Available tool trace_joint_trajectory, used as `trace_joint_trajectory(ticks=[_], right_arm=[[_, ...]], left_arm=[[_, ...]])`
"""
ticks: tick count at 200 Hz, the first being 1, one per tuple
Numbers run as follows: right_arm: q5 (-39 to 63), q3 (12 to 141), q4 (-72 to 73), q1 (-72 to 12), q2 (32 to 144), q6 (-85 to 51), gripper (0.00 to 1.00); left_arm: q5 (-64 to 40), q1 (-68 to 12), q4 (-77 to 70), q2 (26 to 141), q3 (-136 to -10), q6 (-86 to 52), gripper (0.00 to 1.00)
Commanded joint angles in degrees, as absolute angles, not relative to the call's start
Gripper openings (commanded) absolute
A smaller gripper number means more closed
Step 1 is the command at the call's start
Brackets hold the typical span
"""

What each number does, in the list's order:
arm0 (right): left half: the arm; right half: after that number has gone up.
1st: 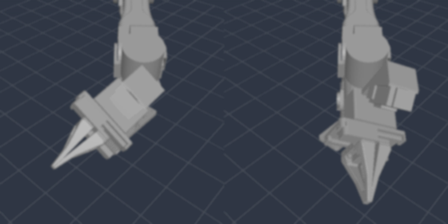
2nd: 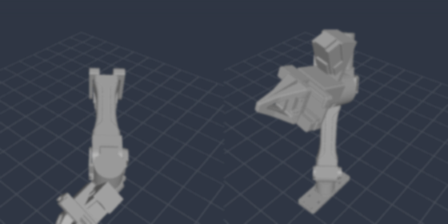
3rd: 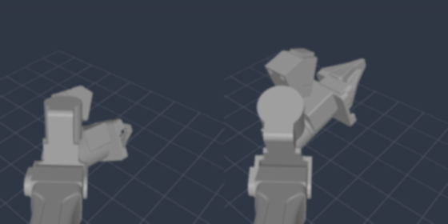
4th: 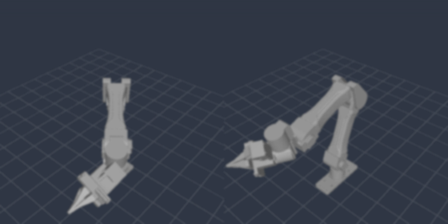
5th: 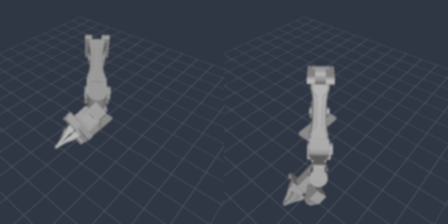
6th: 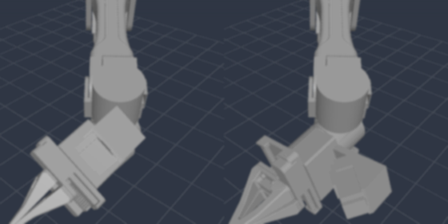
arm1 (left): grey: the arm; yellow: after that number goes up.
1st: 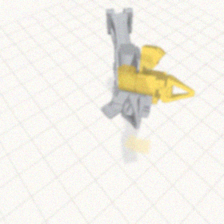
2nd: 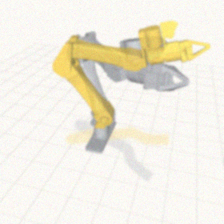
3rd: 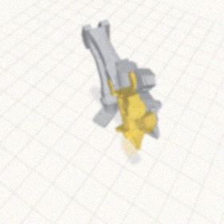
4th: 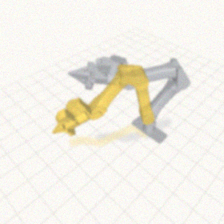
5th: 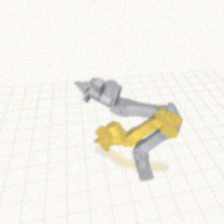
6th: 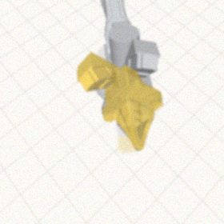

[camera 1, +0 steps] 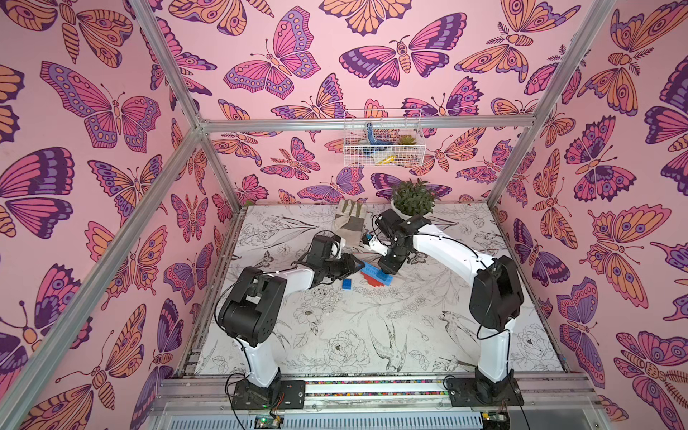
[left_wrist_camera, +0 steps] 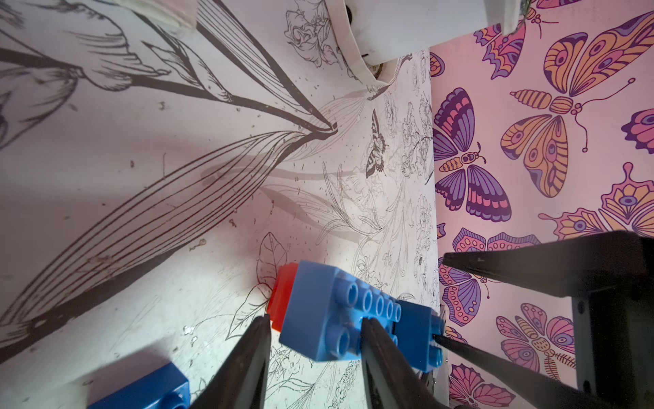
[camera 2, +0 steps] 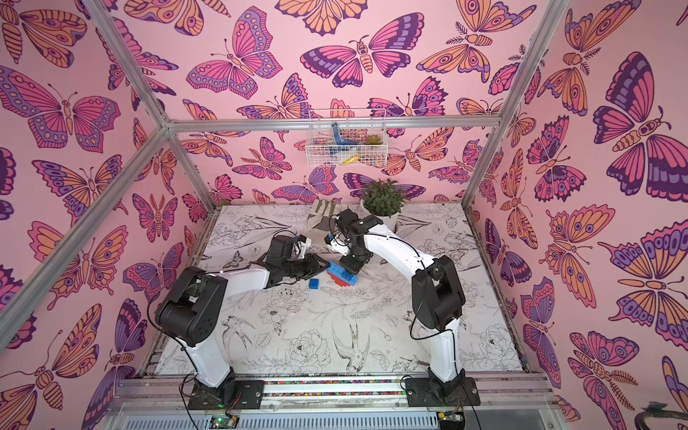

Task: Assemble a heart with lego
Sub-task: Assemble the lego brick with the lego brick.

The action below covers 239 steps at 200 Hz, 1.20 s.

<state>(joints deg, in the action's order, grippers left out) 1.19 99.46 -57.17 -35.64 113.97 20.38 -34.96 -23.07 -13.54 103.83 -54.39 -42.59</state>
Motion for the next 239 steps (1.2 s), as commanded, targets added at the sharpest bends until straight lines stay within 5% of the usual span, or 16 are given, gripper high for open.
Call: trace_joint_trajectory(ticks=[1,239], right_arm=[[-0.3,95.9,-58.1,-37.0,116.5,21.6,0.49],[5.6,104.0,-60.8,-33.1,118.7,18.6,0.55]], left_arm=[[-32.9,-23.4,-9.5,104.2,-53.7,-42.5,0.46],[-31.4,-23.3,-8.2,101.3,-54.4,-41.7,0.55]])
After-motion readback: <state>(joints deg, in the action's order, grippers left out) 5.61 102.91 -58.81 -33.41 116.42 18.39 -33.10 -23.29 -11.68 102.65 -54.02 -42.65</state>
